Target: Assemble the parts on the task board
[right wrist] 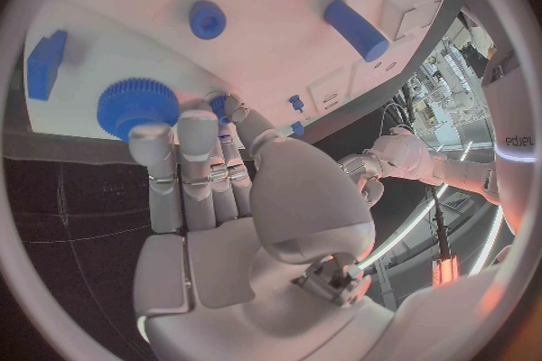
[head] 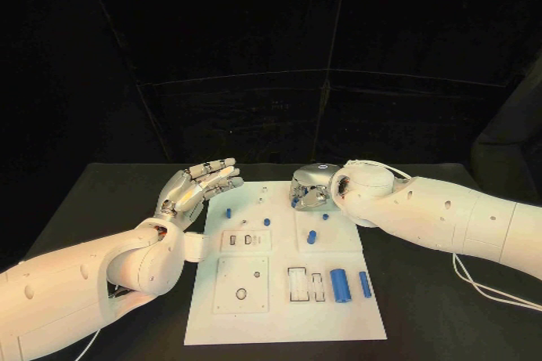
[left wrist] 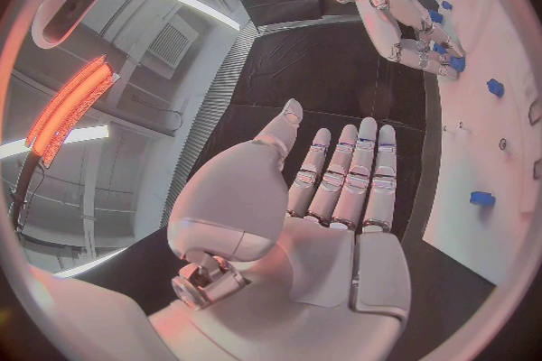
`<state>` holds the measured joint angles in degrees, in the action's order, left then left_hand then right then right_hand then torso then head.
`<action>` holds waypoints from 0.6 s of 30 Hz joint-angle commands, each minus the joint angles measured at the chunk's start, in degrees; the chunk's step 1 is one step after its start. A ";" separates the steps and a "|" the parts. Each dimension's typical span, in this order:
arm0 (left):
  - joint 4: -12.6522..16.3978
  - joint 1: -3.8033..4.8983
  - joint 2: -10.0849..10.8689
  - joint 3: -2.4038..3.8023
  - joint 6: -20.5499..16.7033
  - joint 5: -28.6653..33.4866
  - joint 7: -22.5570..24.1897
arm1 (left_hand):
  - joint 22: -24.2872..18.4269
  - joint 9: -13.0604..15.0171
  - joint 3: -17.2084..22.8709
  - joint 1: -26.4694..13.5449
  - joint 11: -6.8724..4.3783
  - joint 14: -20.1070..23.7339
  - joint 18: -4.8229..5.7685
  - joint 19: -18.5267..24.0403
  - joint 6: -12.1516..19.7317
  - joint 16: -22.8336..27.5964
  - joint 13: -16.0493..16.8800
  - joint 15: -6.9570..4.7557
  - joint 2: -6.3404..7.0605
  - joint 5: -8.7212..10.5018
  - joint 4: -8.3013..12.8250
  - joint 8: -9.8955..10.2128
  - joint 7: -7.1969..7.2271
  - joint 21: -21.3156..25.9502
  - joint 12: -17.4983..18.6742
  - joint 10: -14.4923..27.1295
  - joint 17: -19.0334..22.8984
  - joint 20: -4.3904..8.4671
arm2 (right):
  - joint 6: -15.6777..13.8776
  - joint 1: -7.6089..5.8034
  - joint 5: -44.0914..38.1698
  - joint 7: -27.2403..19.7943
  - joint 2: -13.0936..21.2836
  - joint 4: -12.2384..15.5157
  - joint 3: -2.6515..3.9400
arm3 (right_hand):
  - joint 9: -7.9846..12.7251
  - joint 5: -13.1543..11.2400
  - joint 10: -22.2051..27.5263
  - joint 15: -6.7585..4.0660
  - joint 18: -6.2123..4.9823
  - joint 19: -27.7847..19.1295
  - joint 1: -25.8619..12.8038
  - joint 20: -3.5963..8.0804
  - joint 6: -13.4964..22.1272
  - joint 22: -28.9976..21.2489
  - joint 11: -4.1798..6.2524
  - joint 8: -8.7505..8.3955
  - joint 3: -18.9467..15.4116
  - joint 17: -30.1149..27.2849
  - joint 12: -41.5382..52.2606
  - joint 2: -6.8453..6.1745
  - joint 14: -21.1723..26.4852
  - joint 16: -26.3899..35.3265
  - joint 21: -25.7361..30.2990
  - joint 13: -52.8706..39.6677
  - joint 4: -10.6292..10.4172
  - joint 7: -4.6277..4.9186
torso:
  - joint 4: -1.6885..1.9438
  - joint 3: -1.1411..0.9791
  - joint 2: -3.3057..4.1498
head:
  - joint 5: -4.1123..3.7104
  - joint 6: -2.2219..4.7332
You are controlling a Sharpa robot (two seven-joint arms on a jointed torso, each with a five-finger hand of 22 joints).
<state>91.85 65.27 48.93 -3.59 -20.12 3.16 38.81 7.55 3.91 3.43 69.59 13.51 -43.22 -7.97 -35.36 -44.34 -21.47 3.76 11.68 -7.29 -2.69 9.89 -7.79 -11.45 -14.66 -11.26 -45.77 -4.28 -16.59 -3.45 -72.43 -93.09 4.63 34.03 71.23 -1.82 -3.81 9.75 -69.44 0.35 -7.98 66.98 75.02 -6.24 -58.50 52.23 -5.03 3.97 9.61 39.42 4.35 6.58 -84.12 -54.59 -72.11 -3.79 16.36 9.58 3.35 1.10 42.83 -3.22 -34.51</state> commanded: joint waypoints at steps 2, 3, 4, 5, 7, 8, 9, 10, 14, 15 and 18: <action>0.01 0.11 -0.01 0.06 0.84 0.04 1.33 | -0.03 -0.09 0.02 0.21 0.30 -0.01 -0.86 -0.41 -0.14 -0.34 -0.09 0.03 -0.56 -0.18 0.36 -0.21 -5.29 -0.19 -0.32 0.18 0.06 0.04 | -3.88 -0.07 -1.50 0.12 0.06 0.68 0.02 | -0.07 -2.57 -0.62 -0.33 0.86 0.69 -0.08 0.00 -0.85 1.25 -0.01 0.38 2.04 1.22 -0.30 0.53 0.19 -1.39 -0.97 -0.03 -0.12 0.03 | 0.00 -0.04 0.13 | 0.18 0.00; 0.00 0.11 -0.01 0.06 0.83 0.04 1.33 | -0.04 -0.09 0.02 0.20 0.30 -0.01 -0.86 -0.41 -0.14 -0.34 -0.09 0.03 -0.56 -0.18 0.35 -0.22 -5.29 -0.19 -0.33 0.18 0.06 0.04 | -5.04 -0.07 -1.52 -0.01 0.15 0.95 0.02 | -0.09 -2.71 -0.72 -0.35 0.94 0.97 -0.12 0.00 -1.00 1.75 0.02 0.43 2.28 1.72 -0.27 0.55 0.10 -1.85 -1.25 -0.05 -0.16 0.00 | -0.03 -0.04 0.12 | 0.17 -0.02; 0.00 0.12 0.00 0.06 0.83 0.03 1.32 | -0.04 -0.09 0.02 0.20 0.30 -0.01 -0.86 -0.41 -0.14 -0.34 -0.09 0.03 -0.56 -0.18 0.35 -0.22 -5.29 -0.19 -0.33 0.18 0.06 0.04 | -6.27 -0.07 -1.42 -0.15 0.28 1.23 0.02 | -0.10 -2.83 -0.86 -0.37 1.04 1.29 -0.18 0.01 -1.17 2.30 0.06 0.49 2.54 2.26 -0.24 0.54 -0.01 -2.35 -1.57 -0.06 -0.19 -0.05 | -0.03 -0.04 0.12 | 0.17 -0.02; 0.00 0.12 0.02 0.06 0.84 0.02 1.31 | -0.04 -0.09 0.02 0.19 0.30 -0.01 -0.86 -0.41 -0.14 -0.34 -0.09 0.03 -0.57 -0.18 0.35 -0.22 -5.29 -0.19 -0.33 0.18 0.06 0.04 | -8.04 -0.07 -1.19 -0.25 0.45 1.60 0.02 | -0.12 -2.94 -1.01 -0.40 1.12 1.55 -0.28 0.02 -1.34 2.76 0.11 0.55 2.79 2.70 -0.19 0.50 -0.10 -2.79 -1.84 -0.08 -0.25 -0.12 | -0.01 -0.02 0.12 | 0.21 0.02; 0.00 0.14 0.07 0.07 0.86 0.17 1.31 | -0.04 -0.09 0.00 0.08 0.30 -0.01 -0.85 -0.40 -0.14 -0.35 -0.09 0.04 -0.57 -0.17 0.33 -0.23 -5.30 -0.18 -0.34 0.18 0.07 0.04 | -11.41 -0.07 -0.88 0.03 0.65 2.18 0.04 | -0.18 -3.19 -1.65 -0.53 1.27 2.06 -0.77 0.07 -1.92 3.75 0.34 0.75 3.39 3.54 0.01 0.35 -0.22 -3.73 -2.46 -0.17 -0.54 -0.38 | -0.04 0.00 0.11 | 0.32 0.05; 0.00 0.15 0.08 0.07 0.88 0.37 1.32 | -0.06 -0.09 -0.05 -0.09 0.30 -0.02 -0.85 -0.39 -0.14 -0.36 -0.08 0.04 -0.55 -0.17 0.29 -0.24 -5.30 -0.18 -0.36 0.18 0.08 0.04 | -12.96 -0.07 -0.75 0.39 0.72 2.39 0.05 | -0.21 -3.27 -2.04 -0.61 1.42 2.54 -0.96 0.12 -2.20 4.58 0.49 0.86 3.61 4.28 0.16 0.25 -0.35 -4.40 -2.90 -0.24 -0.65 -0.52 | -0.08 0.02 0.10 | 0.40 0.10; 0.00 0.15 0.08 0.07 0.89 0.56 1.34 | -0.07 -0.09 -0.13 -0.37 0.30 -0.02 -0.84 -0.38 -0.14 -0.39 -0.08 0.04 -0.51 -0.17 0.23 -0.26 -5.31 -0.18 -0.38 0.18 0.09 0.05 | -14.01 -0.07 -0.68 0.70 0.73 2.47 0.06 | -0.22 -3.29 -2.25 -0.68 1.51 2.85 -1.09 0.18 -2.35 5.13 0.58 0.90 3.82 4.75 0.22 0.15 -0.43 -4.86 -3.22 -0.28 -0.70 -0.58 | -0.09 0.03 0.11 | 0.50 0.24; -0.02 0.17 0.08 0.07 0.88 0.76 1.37 | -0.09 -0.09 -0.23 -0.67 0.31 -0.02 -0.83 -0.38 -0.14 -0.41 -0.08 0.04 -0.48 -0.17 0.15 -0.28 -5.31 -0.18 -0.41 0.18 0.11 0.05 | -15.13 -0.07 -0.60 1.07 0.70 2.45 0.07 | -0.21 -3.31 -2.30 -0.70 1.56 2.99 -1.21 0.21 -2.40 5.39 0.61 0.89 3.97 4.95 0.20 0.04 -0.45 -5.10 -3.38 -0.28 -0.75 -0.59 | -0.08 0.04 0.12 | 0.54 0.28; -0.12 0.24 0.08 0.07 0.87 1.15 1.45 | -0.10 -0.09 -0.27 -0.81 0.30 -0.02 -0.83 -0.38 -0.14 -0.43 -0.07 0.04 -0.47 -0.17 0.11 -0.29 -5.30 -0.18 -0.43 0.17 0.11 0.05 | -17.10 -0.09 -0.30 1.63 -0.03 1.44 0.11 | -0.14 -3.45 -2.12 -0.70 1.61 3.09 -1.47 0.27 -2.31 5.69 0.57 0.72 4.44 5.12 -0.06 -0.42 -0.39 -5.49 -3.63 -0.22 -0.78 -0.55 | -0.01 0.11 0.21 | 0.48 0.33; -0.16 0.26 0.07 0.07 0.90 1.22 1.46 | -0.10 -0.09 -0.27 -0.81 0.30 -0.02 -0.83 -0.38 -0.14 -0.43 -0.07 0.04 -0.47 -0.17 0.11 -0.29 -5.30 -0.18 -0.43 0.17 0.11 0.05 | -17.27 -0.09 -0.13 1.56 -0.38 0.97 0.12 | -0.11 -3.49 -1.97 -0.68 1.62 3.09 -1.52 0.27 -2.22 5.74 0.52 0.64 4.62 5.09 -0.18 -0.54 -0.35 -5.55 -3.69 -0.18 -0.77 -0.51 | 0.02 0.07 0.23 | 0.47 0.33; -0.31 0.29 -0.04 0.07 1.02 1.33 1.52 | -0.10 -0.09 -0.33 -0.94 0.30 -0.03 -0.83 -0.38 -0.15 -0.44 -0.07 0.04 -0.43 -0.17 0.08 -0.30 -5.30 -0.18 -0.45 0.16 0.12 0.05 | -17.51 -0.09 0.44 0.81 -1.74 -0.82 0.15 | -0.07 -3.52 -1.73 -0.59 1.65 3.08 -1.79 0.23 -2.09 5.86 0.38 0.48 5.00 5.35 -0.40 -0.76 -0.30 -5.91 -3.81 -0.11 -0.92 -0.39 | 0.13 0.04 0.27 | 0.61 0.21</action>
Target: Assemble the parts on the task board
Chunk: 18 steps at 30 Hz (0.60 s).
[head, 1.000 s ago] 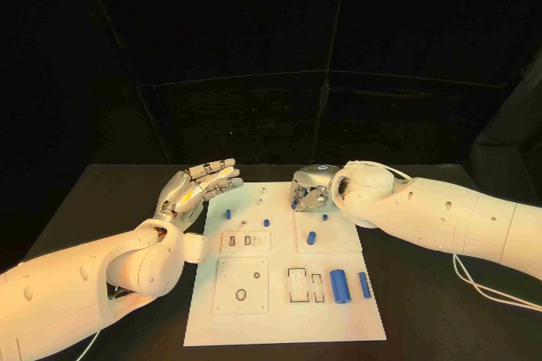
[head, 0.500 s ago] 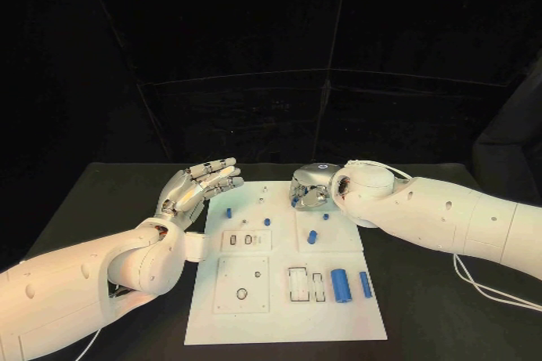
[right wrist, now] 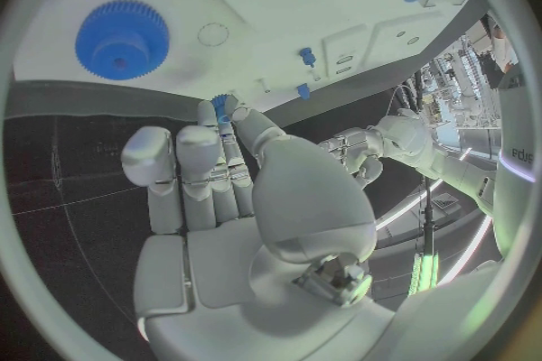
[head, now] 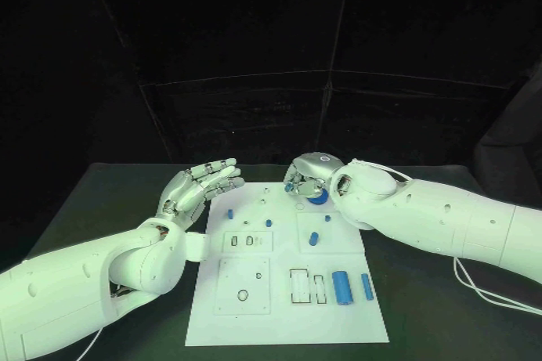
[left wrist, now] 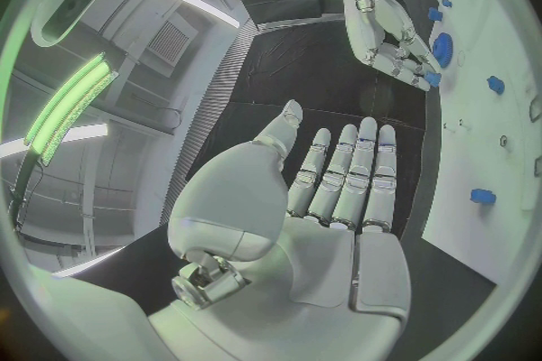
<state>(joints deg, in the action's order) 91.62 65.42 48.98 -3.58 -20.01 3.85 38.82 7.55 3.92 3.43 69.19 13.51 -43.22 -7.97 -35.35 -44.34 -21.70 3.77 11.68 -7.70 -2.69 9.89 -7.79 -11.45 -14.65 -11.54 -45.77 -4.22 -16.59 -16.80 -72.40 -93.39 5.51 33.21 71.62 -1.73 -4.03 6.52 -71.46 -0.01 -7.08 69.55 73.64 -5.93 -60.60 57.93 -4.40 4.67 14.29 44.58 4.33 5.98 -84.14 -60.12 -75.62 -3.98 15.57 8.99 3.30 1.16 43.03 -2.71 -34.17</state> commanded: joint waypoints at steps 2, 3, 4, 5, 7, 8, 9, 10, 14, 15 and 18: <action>-0.18 0.14 -0.20 0.06 1.02 0.68 1.53 | -0.11 -0.09 -0.43 -0.79 0.30 -0.04 -0.83 -0.39 -0.16 -0.24 -0.07 0.04 0.04 -0.17 0.03 -0.33 -5.30 -0.19 -0.21 0.16 0.07 0.05 | -4.19 -0.12 0.94 -0.47 -1.71 -2.24 0.07 | 0.17 -0.21 0.37 -0.16 0.77 0.57 -0.71 -0.13 0.07 0.34 -0.27 -0.30 0.51 0.37 -0.45 -0.39 -0.25 -0.64 -0.43 0.10 -0.30 0.26 | 0.26 -0.04 0.09 | 0.11 -0.17; -0.23 0.14 -0.27 0.06 1.08 0.69 1.53 | -0.12 -0.09 -0.47 -0.88 0.30 -0.04 -0.83 -0.38 -0.16 -0.25 -0.07 0.04 0.06 -0.17 0.00 -0.33 -5.31 -0.19 -0.22 0.16 0.07 0.05 | -4.14 -0.12 1.04 -0.73 -2.21 -2.88 0.08 | 0.18 -0.17 0.43 -0.14 0.81 0.66 -0.87 -0.16 0.11 0.54 -0.32 -0.36 0.63 0.66 -0.49 -0.54 -0.27 -0.93 -0.54 0.11 -0.40 0.28 | 0.34 -0.01 0.11 | 0.06 -0.16; -0.28 0.14 -0.32 0.06 1.13 0.70 1.52 | -0.12 -0.09 -0.48 -0.89 0.30 -0.04 -0.83 -0.38 -0.16 -0.26 -0.07 0.04 0.06 -0.17 0.00 -0.34 -5.31 -0.19 -0.22 0.16 0.07 0.05 | -4.00 -0.13 1.13 -0.95 -2.71 -3.49 0.08 | 0.18 -0.17 0.43 -0.14 0.81 0.66 -0.87 -0.16 0.11 0.54 -0.32 -0.36 0.63 0.66 -0.49 -0.54 -0.27 -0.93 -0.54 0.11 -0.40 0.28 | 0.35 0.01 0.13 | 0.09 -0.15; -0.32 0.15 -0.36 0.06 1.16 0.71 1.52 | -0.12 -0.09 -0.48 -0.89 0.30 -0.04 -0.83 -0.38 -0.16 -0.26 -0.07 0.04 0.06 -0.17 0.00 -0.34 -5.31 -0.19 -0.22 0.16 0.07 0.05 | -3.77 -0.13 1.18 -1.10 -3.09 -3.96 0.09 | 0.18 -0.17 0.47 -0.12 0.82 0.71 -0.96 -0.17 0.14 0.65 -0.34 -0.40 0.70 0.78 -0.51 -0.64 -0.28 -1.06 -0.61 0.12 -0.45 0.29 | 0.46 0.07 0.17 | 0.15 -0.17; -0.27 0.20 -0.35 0.06 1.17 0.72 1.50 | -0.12 -0.09 -0.48 -0.89 0.30 -0.04 -0.83 -0.38 -0.16 -0.26 -0.07 0.04 0.06 -0.17 0.00 -0.34 -5.31 -0.19 -0.22 0.16 0.07 0.05 | -3.07 -0.13 1.27 -1.28 -3.80 -4.74 0.09 | 0.20 -0.17 0.61 -0.08 0.85 0.78 -1.17 -0.20 0.22 0.81 -0.39 -0.48 0.82 0.97 -0.58 -0.80 -0.28 -1.30 -0.72 0.14 -0.59 0.34 | 0.57 0.15 0.24 | 0.21 -0.21; -0.21 0.23 -0.32 0.06 1.17 0.73 1.50 | -0.12 -0.09 -0.48 -0.89 0.30 -0.04 -0.83 -0.38 -0.16 -0.26 -0.07 0.04 0.06 -0.17 0.00 -0.34 -5.31 -0.19 -0.22 0.16 0.07 0.05 | -2.65 -0.13 1.30 -1.38 -4.26 -5.15 0.09 | 0.21 -0.18 0.77 -0.03 0.88 0.85 -1.41 -0.25 0.32 0.97 -0.43 -0.57 0.97 1.13 -0.63 -0.98 -0.28 -1.53 -0.83 0.17 -0.78 0.39 | 0.62 0.19 0.35 | 0.22 -0.15; -0.17 0.25 -0.31 0.06 1.18 0.73 1.50 | -0.12 -0.09 -0.48 -0.89 0.30 -0.04 -0.83 -0.38 -0.16 -0.26 -0.07 0.04 0.06 -0.17 0.00 -0.34 -5.31 -0.19 -0.22 0.16 0.07 0.05 | -2.22 -0.13 1.32 -1.49 -4.72 -5.52 0.10 | 0.21 -0.18 0.83 -0.01 0.90 0.91 -1.55 -0.28 0.36 1.10 -0.47 -0.62 1.05 1.31 -0.64 -1.07 -0.28 -1.73 -0.91 0.18 -0.89 0.40 | 0.66 0.22 0.42 | 0.24 -0.02; -0.16 0.27 -0.32 0.06 1.19 0.73 1.50 | -0.12 -0.09 -0.48 -0.89 0.30 -0.04 -0.83 -0.38 -0.16 -0.26 -0.07 0.04 0.06 -0.17 0.00 -0.34 -5.31 -0.19 -0.22 0.16 0.07 0.05 | -1.78 -0.13 1.34 -1.60 -5.13 -5.83 0.10 | 0.21 -0.18 0.83 -0.01 0.90 0.91 -1.55 -0.28 0.36 1.11 -0.47 -0.62 1.06 1.32 -0.64 -1.08 -0.28 -1.73 -0.91 0.18 -0.90 0.40 | 0.59 0.13 0.42 | 0.31 -0.12; -0.07 0.41 -0.27 0.07 1.18 0.74 1.43 | -0.13 -0.09 -0.54 -1.04 0.30 -0.04 -0.83 -0.38 -0.16 -0.27 -0.07 0.04 0.08 -0.17 -0.04 -0.35 -5.30 -0.19 -0.23 0.16 0.08 0.05 | -0.37 -0.14 1.29 -1.87 -6.28 -6.42 0.10 | 0.21 -0.18 0.90 0.01 0.93 1.00 -1.65 -0.30 0.39 1.29 -0.50 -0.65 1.15 1.53 -0.66 -1.18 -0.30 -1.95 -1.02 0.19 -0.98 0.41 | 0.59 0.17 0.58 | 0.38 -0.02; -0.06 0.45 -0.28 0.07 1.19 0.74 1.42 | -0.13 -0.09 -0.54 -1.04 0.30 -0.04 -0.83 -0.38 -0.16 -0.27 -0.07 0.04 0.08 -0.17 -0.04 -0.35 -5.30 -0.19 -0.23 0.16 0.08 0.05 | -0.14 -0.14 1.26 -1.90 -6.49 -6.50 0.10 | 0.21 -0.18 0.95 0.02 0.93 1.01 -1.69 -0.31 0.42 1.31 -0.51 -0.67 1.18 1.59 -0.67 -1.24 -0.30 -2.02 -1.04 0.19 -1.01 0.42 | 0.61 0.22 0.63 | 0.41 -0.01; 0.00 0.55 -0.28 0.07 1.17 0.74 1.39 | -0.13 -0.09 -0.54 -1.04 0.30 -0.04 -0.83 -0.38 -0.16 -0.27 -0.07 0.04 0.08 -0.17 -0.04 -0.35 -5.30 -0.19 -0.23 0.16 0.08 0.05 | 0.51 -0.14 1.12 -1.87 -7.10 -6.84 0.10 | 0.22 -0.17 0.98 0.02 0.94 1.04 -1.70 -0.32 0.44 1.37 -0.51 -0.69 1.23 1.64 -0.68 -1.27 -0.30 -2.09 -1.07 0.20 -1.03 0.42 | 0.70 0.30 0.79 | 0.31 0.11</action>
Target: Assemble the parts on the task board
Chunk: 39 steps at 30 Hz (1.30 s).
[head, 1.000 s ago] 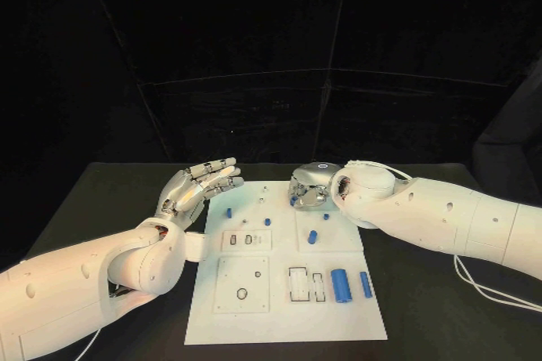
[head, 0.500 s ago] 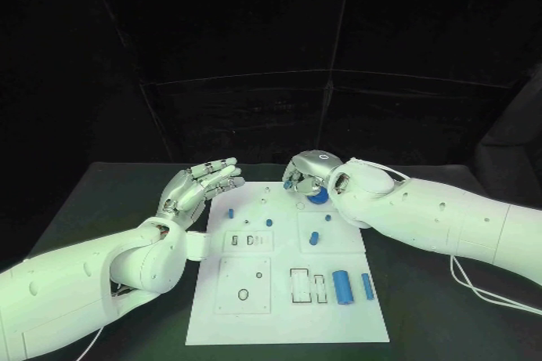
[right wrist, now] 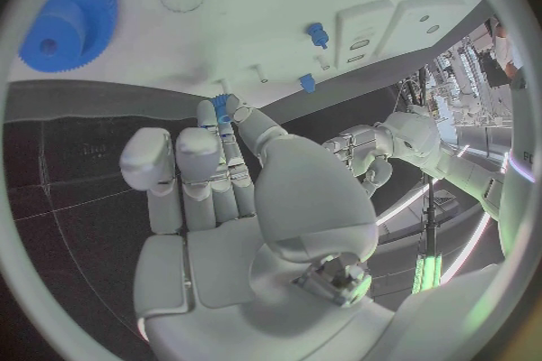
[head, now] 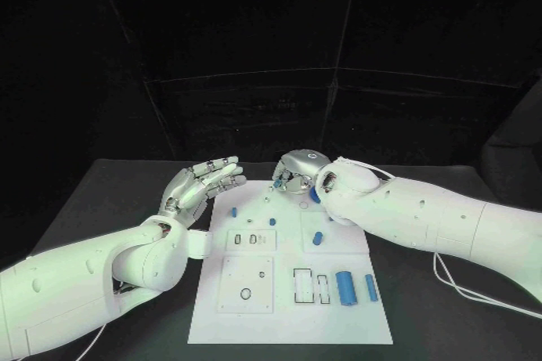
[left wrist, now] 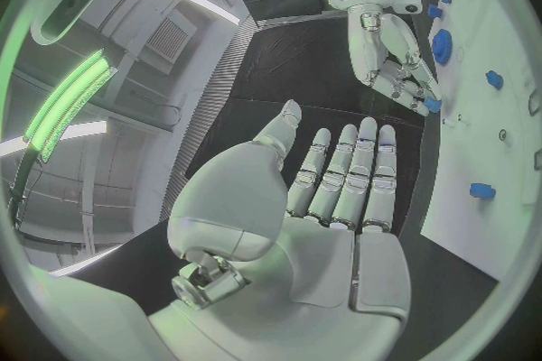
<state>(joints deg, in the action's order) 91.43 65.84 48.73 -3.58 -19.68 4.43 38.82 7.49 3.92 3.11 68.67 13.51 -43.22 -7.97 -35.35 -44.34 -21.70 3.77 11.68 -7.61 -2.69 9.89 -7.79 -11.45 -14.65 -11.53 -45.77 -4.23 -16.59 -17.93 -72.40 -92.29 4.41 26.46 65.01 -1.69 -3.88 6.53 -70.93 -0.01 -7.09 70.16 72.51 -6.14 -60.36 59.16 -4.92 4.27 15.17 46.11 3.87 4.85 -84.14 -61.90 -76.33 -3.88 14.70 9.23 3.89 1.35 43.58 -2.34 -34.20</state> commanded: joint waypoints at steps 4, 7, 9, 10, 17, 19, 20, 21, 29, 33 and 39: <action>0.25 0.25 -0.06 0.06 0.84 0.16 1.36 | -0.08 -0.09 -0.23 -0.56 0.30 -0.04 -0.83 -0.37 -0.16 -0.27 -0.07 0.04 -0.01 -0.17 -0.05 -0.35 -5.30 -0.19 -0.24 0.16 0.09 0.05 | 2.85 -0.14 -0.46 -0.51 -1.07 -0.89 0.06 | 0.06 -0.17 0.48 0.02 0.96 0.44 -0.58 -0.10 0.21 0.17 0.00 -0.30 0.38 0.14 -0.23 -0.14 -0.31 -0.34 -0.38 0.10 -0.18 0.18 | 0.15 0.17 0.24 | -0.05 0.01; 0.22 0.29 -0.10 0.07 0.84 0.16 1.35 | -0.08 -0.09 -0.23 -0.56 0.30 -0.04 -0.83 -0.37 -0.16 -0.27 -0.07 0.04 -0.01 -0.17 -0.05 -0.35 -5.30 -0.19 -0.24 0.16 0.09 0.05 | 3.66 -0.14 -0.77 -0.36 -1.45 -1.25 0.06 | 0.07 -0.16 0.57 0.04 0.96 0.45 -0.62 -0.12 0.26 0.22 -0.01 -0.33 0.48 0.25 -0.25 -0.23 -0.31 -0.47 -0.42 0.11 -0.22 0.19 | 0.21 0.16 0.24 | 0.01 -0.11; 0.20 0.31 -0.12 0.07 0.82 0.16 1.35 | -0.08 -0.09 -0.23 -0.56 0.30 -0.04 -0.83 -0.37 -0.16 -0.27 -0.07 0.04 -0.01 -0.17 -0.05 -0.35 -5.30 -0.19 -0.24 0.16 0.09 0.05 | 3.96 -0.15 -1.01 -0.27 -1.67 -1.41 0.06 | 0.07 -0.16 0.57 0.04 0.96 0.45 -0.62 -0.12 0.26 0.22 -0.01 -0.33 0.48 0.25 -0.25 -0.23 -0.31 -0.47 -0.42 0.11 -0.22 0.19 | 0.12 0.10 0.22 | 0.17 -0.09; 0.18 0.32 -0.13 0.07 0.81 0.16 1.35 | -0.08 -0.09 -0.23 -0.56 0.30 -0.04 -0.83 -0.37 -0.16 -0.27 -0.07 0.04 -0.01 -0.17 -0.05 -0.35 -5.30 -0.19 -0.24 0.16 0.09 0.05 | 4.04 -0.15 -1.13 -0.17 -1.81 -1.50 0.06 | 0.07 -0.16 0.57 0.04 0.96 0.45 -0.62 -0.12 0.26 0.22 -0.01 -0.33 0.48 0.25 -0.25 -0.23 -0.31 -0.47 -0.42 0.11 -0.22 0.19 | 0.12 0.10 0.23 | 0.20 -0.07; 0.24 0.41 -0.15 0.07 0.78 0.16 1.26 | -0.08 -0.09 -0.23 -0.56 0.30 -0.04 -0.83 -0.37 -0.16 -0.27 -0.07 0.04 -0.01 -0.17 -0.05 -0.35 -5.30 -0.19 -0.24 0.16 0.09 0.05 | 3.11 -0.15 -2.78 2.33 -2.51 -1.91 0.05 | 0.07 -0.14 0.70 0.08 0.98 0.49 -0.79 -0.16 0.32 0.34 -0.06 -0.38 0.63 0.39 -0.26 -0.42 -0.30 -0.70 -0.51 0.12 -0.37 0.21 | 0.05 0.13 0.35 | 0.36 0.05; 0.17 0.43 -0.23 0.07 0.81 0.16 1.16 | -0.09 -0.09 -0.25 -0.62 0.31 -0.03 -0.83 -0.36 -0.15 -0.28 -0.08 0.04 -0.01 -0.17 -0.05 -0.36 -5.31 -0.18 -0.24 0.17 0.10 0.05 | 2.94 -0.15 -3.34 3.31 -2.88 -2.14 0.05 | 0.06 -0.13 0.79 0.10 0.99 0.49 -0.93 -0.19 0.36 0.39 -0.08 -0.40 0.71 0.42 -0.26 -0.57 -0.27 -0.80 -0.55 0.13 -0.48 0.21 | 0.05 0.15 0.32 | 0.36 0.01; 0.15 0.44 -0.26 0.07 0.83 0.16 1.14 | -0.09 -0.09 -0.25 -0.62 0.31 -0.03 -0.83 -0.36 -0.15 -0.28 -0.08 0.04 -0.01 -0.17 -0.05 -0.36 -5.31 -0.18 -0.24 0.17 0.10 0.05 | 3.02 -0.16 -3.50 3.74 -3.03 -2.25 0.05 | 0.07 -0.11 0.89 0.12 0.99 0.48 -1.04 -0.21 0.41 0.41 -0.09 -0.42 0.79 0.44 -0.27 -0.69 -0.25 -0.87 -0.58 0.13 -0.57 0.22 | 0.02 0.13 0.32 | 0.42 0.00; 0.13 0.45 -0.30 0.07 0.84 0.16 1.11 | -0.09 -0.09 -0.25 -0.62 0.31 -0.03 -0.83 -0.36 -0.15 -0.28 -0.08 0.04 -0.01 -0.17 -0.05 -0.36 -5.31 -0.18 -0.24 0.17 0.10 0.05 | 3.10 -0.16 -3.64 4.11 -3.18 -2.37 0.05 | 0.08 -0.10 1.03 0.15 0.99 0.48 -1.15 -0.23 0.49 0.44 -0.12 -0.46 0.86 0.45 -0.30 -0.80 -0.23 -0.93 -0.61 0.15 -0.65 0.26 | 0.01 0.12 0.34 | 0.46 0.01; 0.08 0.47 -0.51 0.07 0.88 0.16 1.01 | -0.09 -0.09 -0.25 -0.62 0.31 -0.03 -0.83 -0.36 -0.15 -0.28 -0.08 0.04 -0.01 -0.17 -0.05 -0.36 -5.31 -0.18 -0.24 0.17 0.10 0.05 | 2.11 -0.16 -4.79 6.39 -4.04 -2.97 0.05 | 0.10 0.05 1.62 0.29 0.99 0.41 -1.35 -0.35 0.91 0.48 -0.31 -0.56 1.39 0.42 -0.32 -1.15 -0.10 -1.18 -0.70 0.18 -0.92 0.44 | 0.12 0.18 0.33 | 0.37 -0.06; 0.25 0.51 -0.47 0.07 0.86 0.16 0.91 | -0.10 -0.10 -0.26 -0.65 0.31 -0.02 -0.83 -0.35 -0.13 -0.28 -0.08 0.05 -0.01 -0.17 -0.04 -0.35 -5.31 -0.18 -0.24 0.19 0.10 0.05 | 2.10 -0.16 -5.06 7.02 -4.08 -2.99 0.05 | 0.09 0.10 1.93 0.37 0.98 0.37 -1.45 -0.42 1.02 0.50 -0.41 -0.55 1.72 0.41 -0.32 -1.33 -0.02 -1.31 -0.75 0.18 -1.08 0.53 | 0.12 0.20 0.42 | 0.38 0.05; 0.34 0.56 -0.50 0.07 0.93 0.16 0.86 | -0.10 -0.10 -0.26 -0.65 0.31 -0.01 -0.82 -0.35 -0.12 -0.28 -0.08 0.05 -0.01 -0.17 -0.03 -0.35 -5.31 -0.17 -0.24 0.20 0.11 0.05 | 3.29 -0.16 -5.03 6.78 -4.35 -3.27 0.05 | 0.15 -0.25 2.92 0.57 0.99 0.31 -1.89 -0.60 1.73 0.59 -0.63 -0.66 2.26 0.25 -0.36 -1.97 0.18 -1.50 -0.86 0.21 -1.59 0.62 | 0.00 0.19 0.39 | 0.54 -0.09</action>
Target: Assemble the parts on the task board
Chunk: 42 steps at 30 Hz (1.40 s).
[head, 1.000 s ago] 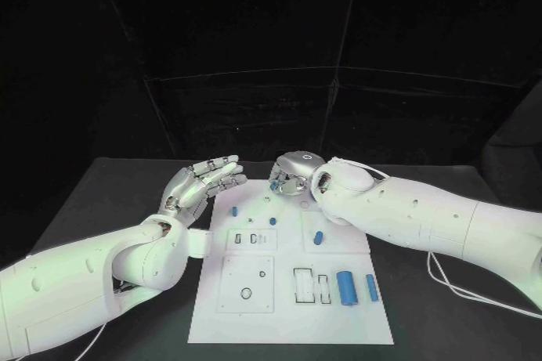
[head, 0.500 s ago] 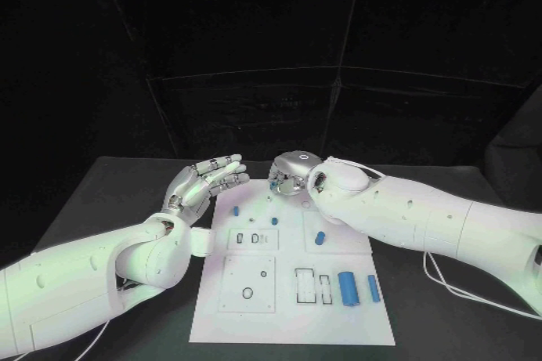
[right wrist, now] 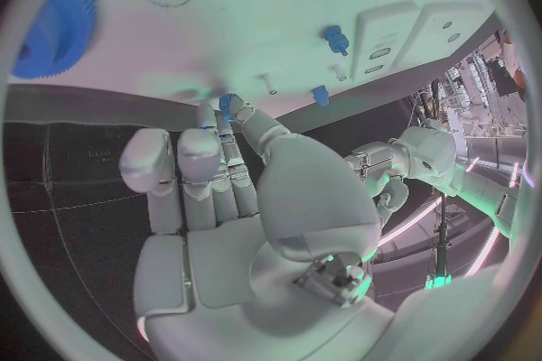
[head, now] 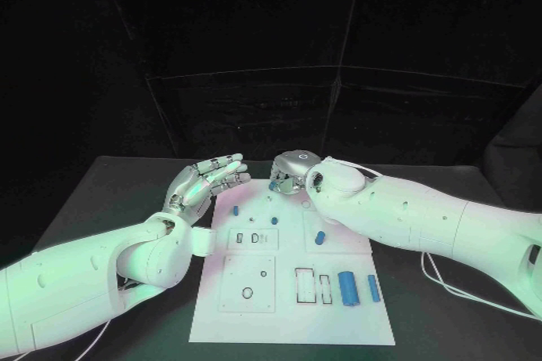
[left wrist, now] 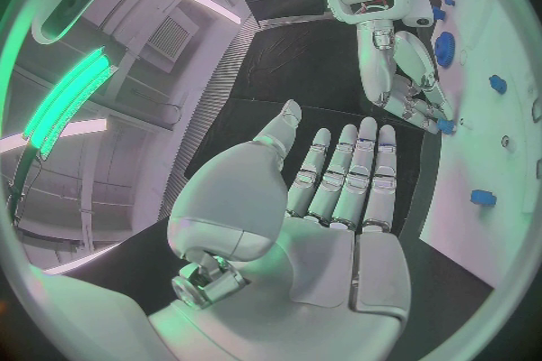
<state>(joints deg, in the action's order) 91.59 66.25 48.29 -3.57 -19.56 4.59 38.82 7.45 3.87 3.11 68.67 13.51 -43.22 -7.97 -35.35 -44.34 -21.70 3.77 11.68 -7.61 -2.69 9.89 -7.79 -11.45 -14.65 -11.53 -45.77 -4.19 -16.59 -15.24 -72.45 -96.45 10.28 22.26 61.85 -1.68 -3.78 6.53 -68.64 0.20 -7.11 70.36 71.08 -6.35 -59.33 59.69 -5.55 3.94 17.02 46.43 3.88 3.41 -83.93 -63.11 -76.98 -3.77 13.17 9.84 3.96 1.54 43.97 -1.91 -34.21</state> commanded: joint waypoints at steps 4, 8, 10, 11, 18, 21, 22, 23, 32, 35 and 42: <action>0.13 0.17 -0.07 0.06 0.82 0.00 0.87 | -0.06 -0.06 -0.26 -0.66 0.31 0.01 -0.82 -0.34 -0.10 -0.27 -0.09 0.06 0.00 -0.17 -0.01 -0.34 -5.31 -0.17 -0.23 0.22 0.07 0.05 | 1.13 -0.12 -0.71 0.47 -0.39 -0.26 0.03 | 0.07 -0.44 1.49 0.51 0.98 -0.02 -0.85 -0.55 1.45 0.01 -0.17 -0.37 0.63 -0.28 -0.36 -1.13 0.12 -0.38 -0.22 0.11 -0.53 0.09 | -0.05 -0.01 0.02 | 0.11 -0.09; 0.14 0.19 -0.08 0.06 0.84 0.00 0.89 | -0.07 -0.06 -0.26 -0.66 0.32 0.02 -0.82 -0.32 -0.08 -0.27 -0.09 0.06 0.00 -0.17 0.01 -0.34 -5.31 -0.16 -0.23 0.24 0.08 0.05 | 1.26 -0.12 -0.39 -0.04 -0.51 -0.23 0.03 | 0.19 -0.27 2.85 0.73 0.89 -0.42 -1.21 -0.78 3.68 -0.36 -0.39 -0.51 0.78 -1.04 -0.33 -2.11 0.45 -0.17 -0.08 0.14 -1.14 0.12 | -0.06 0.03 0.04 | 0.15 -0.11; 0.20 0.19 -0.09 0.06 0.88 0.00 0.89 | -0.07 -0.06 -0.26 -0.66 0.32 0.02 -0.82 -0.32 -0.08 -0.27 -0.09 0.06 0.00 -0.17 0.01 -0.34 -5.31 -0.16 -0.23 0.24 0.08 0.05 | 1.32 -0.12 -0.30 -0.14 -0.44 -0.02 0.03 | 0.20 0.10 3.67 0.81 0.82 -0.70 -1.31 -0.89 6.21 -0.64 -0.45 -0.48 0.66 -1.74 -0.27 -2.92 0.73 0.10 0.04 0.12 -1.57 0.08 | -0.05 0.03 0.04 | 0.12 -0.14; 0.22 0.19 -0.09 0.06 0.89 0.00 0.89 | -0.07 -0.06 -0.25 -0.65 0.32 0.03 -0.81 -0.31 -0.08 -0.26 -0.09 0.06 -0.01 -0.17 0.02 -0.34 -5.31 -0.15 -0.23 0.25 0.08 0.05 | 1.28 -0.12 -0.28 -0.14 -0.39 0.09 0.03 | 0.19 0.17 3.84 0.81 0.80 -0.77 -1.30 -0.90 6.65 -0.72 -0.44 -0.47 0.62 -1.87 -0.25 -3.06 0.77 0.14 0.07 0.12 -1.68 0.06 | -0.04 0.02 0.06 | 0.15 -0.16; 0.41 0.20 0.10 0.06 0.97 0.00 0.99 | -0.10 -0.07 -0.22 -0.60 0.33 0.10 -0.79 -0.25 -0.02 -0.24 -0.10 0.08 -0.01 -0.18 0.11 -0.32 -5.30 -0.12 -0.21 0.31 0.10 0.05 | -1.72 -0.17 0.00 0.29 2.77 3.44 0.03 | -0.08 1.58 3.78 0.88 0.82 -0.73 -1.25 -0.98 6.75 -0.62 -0.56 -0.04 0.55 -2.00 0.07 -3.44 0.83 -0.04 0.00 -0.01 -2.51 0.28 | -0.35 -0.06 -0.08 | 0.26 -0.10; 0.72 0.21 0.28 0.06 1.28 -0.03 1.03 | -0.15 -0.08 -0.15 -0.41 0.33 0.18 -0.77 -0.16 0.04 -0.22 -0.11 0.10 0.04 -0.18 0.40 -0.32 -5.30 -0.06 -0.20 0.40 0.14 0.05 | -2.94 -0.45 1.90 0.90 6.95 7.65 0.03 | -0.35 2.97 -1.22 0.36 0.92 -0.12 -1.16 -0.74 5.21 0.19 0.28 0.64 0.65 -0.82 2.50 -3.79 0.49 -1.08 -0.45 -1.05 -3.13 0.16 | -0.42 -0.01 -0.14 | 0.12 -0.28; 0.82 0.21 0.37 0.06 1.35 -0.04 1.03 | -0.15 -0.08 -0.15 -0.41 0.33 0.18 -0.77 -0.16 0.04 -0.22 -0.11 0.10 0.04 -0.18 0.40 -0.32 -5.30 -0.06 -0.20 0.40 0.14 0.05 | -3.08 -0.52 2.73 1.14 8.29 9.02 0.03 | -0.43 3.60 -3.48 0.04 0.98 0.18 -1.28 -0.50 4.63 0.57 0.70 0.89 0.48 -0.40 3.60 -4.21 0.36 -1.45 -0.65 -1.63 -3.36 0.01 | -0.49 -0.01 -0.19 | 0.09 -0.37; 0.89 0.21 0.47 0.06 1.38 -0.04 1.04 | -0.16 -0.08 -0.14 -0.38 0.34 0.19 -0.77 -0.15 0.05 -0.21 -0.11 0.11 0.05 -0.18 0.44 -0.32 -5.30 -0.05 -0.20 0.41 0.14 0.05 | -3.15 -0.59 3.60 1.39 9.63 10.36 0.02 | -0.44 3.80 -4.11 -0.08 1.02 0.32 -1.35 -0.38 4.45 0.75 0.85 0.96 0.40 -0.28 3.90 -4.40 0.33 -1.56 -0.75 -1.82 -3.48 -0.10 | -0.59 -0.03 -0.23 | 0.14 -0.42; 0.80 0.40 1.43 0.05 1.63 -0.08 1.15 | -0.18 -0.08 -0.09 -0.27 0.34 0.25 -0.76 -0.11 0.10 -0.19 -0.11 0.12 0.08 -0.17 0.59 -0.31 -5.29 -0.03 -0.19 0.47 0.16 0.05 | 1.68 -0.96 12.36 3.50 18.49 17.20 0.16 | -0.05 5.19 -12.58 -1.62 1.92 3.28 -5.04 1.31 6.88 4.86 2.55 0.15 -5.58 9.04 12.37 -8.98 -1.48 -7.97 -2.71 -8.62 -8.04 -1.55 | -2.00 -0.39 -0.54 | 0.56 -0.03; 0.69 0.44 1.47 0.05 1.95 -0.08 1.14 | -0.18 -0.08 -0.08 -0.25 0.35 0.27 -0.76 -0.11 0.10 -0.18 -0.12 0.12 0.08 -0.18 0.62 -0.31 -5.29 -0.03 -0.19 0.48 0.16 0.05 | 3.10 -0.99 13.69 3.99 19.59 17.13 0.18 | -0.12 5.15 -11.65 -1.63 2.16 4.06 -4.03 1.40 8.67 6.05 2.56 0.14 -8.19 12.64 16.74 -9.21 -1.86 -10.43 -3.26 -12.90 -9.81 -1.54 | -2.24 -0.53 -0.58 | 0.56 -0.02; 0.31 0.48 1.33 0.04 2.44 -0.08 1.01 | -0.19 -0.07 -0.01 -0.16 0.34 0.26 -0.77 -0.14 0.09 -0.19 -0.11 0.12 0.02 -0.18 0.73 -0.33 -5.29 -0.05 -0.20 0.48 0.17 0.05 | 5.84 -1.01 16.06 4.49 19.97 14.94 0.18 | -0.21 5.75 -3.21 -0.95 2.86 6.15 2.84 0.63 12.37 9.87 1.77 2.22 -16.26 21.13 37.86 -7.63 -2.33 -16.01 -5.05 -35.43 -17.15 -0.76 | -2.05 -0.47 -0.45 | 0.29 0.04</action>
<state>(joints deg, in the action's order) 91.98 66.62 49.66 -3.57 -18.37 4.62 38.82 7.31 3.88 3.11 68.68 13.73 -43.22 -7.96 -35.35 -44.34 -21.70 3.73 11.68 -7.61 -2.69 10.21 -7.79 -11.45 -14.65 -11.53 -45.56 -4.11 -16.59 -12.37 -73.31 -83.26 13.94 42.44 77.14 -1.56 -4.09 11.92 -72.33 -1.05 -5.30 76.19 73.41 -5.61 -47.43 69.36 -3.68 5.94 1.18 67.08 40.43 -4.33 -84.15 -78.86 -81.74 -37.77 -3.65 9.03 1.90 1.07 43.44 -1.53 -34.09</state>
